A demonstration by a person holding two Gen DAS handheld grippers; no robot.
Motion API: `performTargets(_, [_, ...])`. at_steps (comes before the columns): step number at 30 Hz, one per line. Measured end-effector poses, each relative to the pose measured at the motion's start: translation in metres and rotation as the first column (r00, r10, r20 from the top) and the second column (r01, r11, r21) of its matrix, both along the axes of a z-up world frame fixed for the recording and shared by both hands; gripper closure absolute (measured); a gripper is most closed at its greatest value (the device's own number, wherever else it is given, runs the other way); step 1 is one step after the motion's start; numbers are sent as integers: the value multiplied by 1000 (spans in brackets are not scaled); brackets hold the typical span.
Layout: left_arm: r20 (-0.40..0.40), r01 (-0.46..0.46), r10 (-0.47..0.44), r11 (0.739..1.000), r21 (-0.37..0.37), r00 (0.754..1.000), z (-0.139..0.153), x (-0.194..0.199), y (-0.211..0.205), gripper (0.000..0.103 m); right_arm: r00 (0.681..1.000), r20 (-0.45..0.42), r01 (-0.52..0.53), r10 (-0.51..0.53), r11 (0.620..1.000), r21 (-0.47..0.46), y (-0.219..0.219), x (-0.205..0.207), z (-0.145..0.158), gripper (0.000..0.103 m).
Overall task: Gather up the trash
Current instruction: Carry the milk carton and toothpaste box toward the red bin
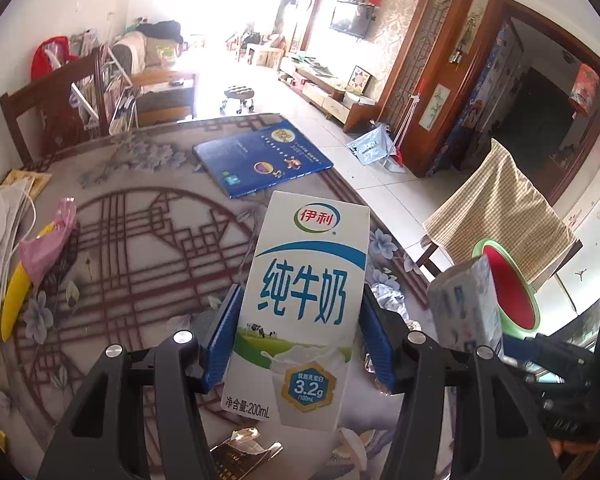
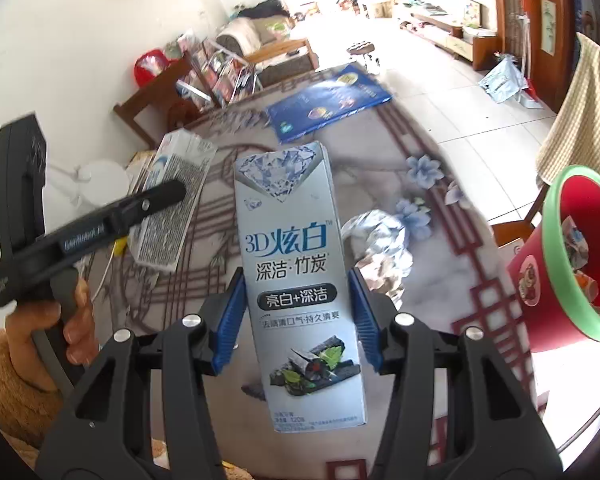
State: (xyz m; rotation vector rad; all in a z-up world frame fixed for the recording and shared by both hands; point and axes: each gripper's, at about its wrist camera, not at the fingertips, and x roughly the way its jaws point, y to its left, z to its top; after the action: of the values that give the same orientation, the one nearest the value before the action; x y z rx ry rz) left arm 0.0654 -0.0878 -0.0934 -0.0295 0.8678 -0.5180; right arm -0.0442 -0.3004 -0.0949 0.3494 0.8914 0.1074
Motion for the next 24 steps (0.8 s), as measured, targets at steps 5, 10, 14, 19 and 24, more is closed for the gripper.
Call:
performTargets(5, [7,17,-17,1000,-3,1000,5,-5,-10,49,999,20,30,-30,1000,8,-15,-1,5,54])
performTargets(10, [4,31,-31,1000,4,1000,5,-9,-23,49,999,29,39,-40,999,16,-28,-6,8,54])
performTargets(14, [2,33,-33,999,6,999,6,-14,-36,49,999,32,35,-36,999,20,-39,-10,10,54])
performTargets(19, [2,36,-36,999,16,999,6,-22,-57,49,999,34,31,-32,999,30,-56,-15,10,54])
performTargets(24, [5,33,-33,999,28,999,7,-30,-77,49,999,37,25,-27,999,42,-77,-20,9,54])
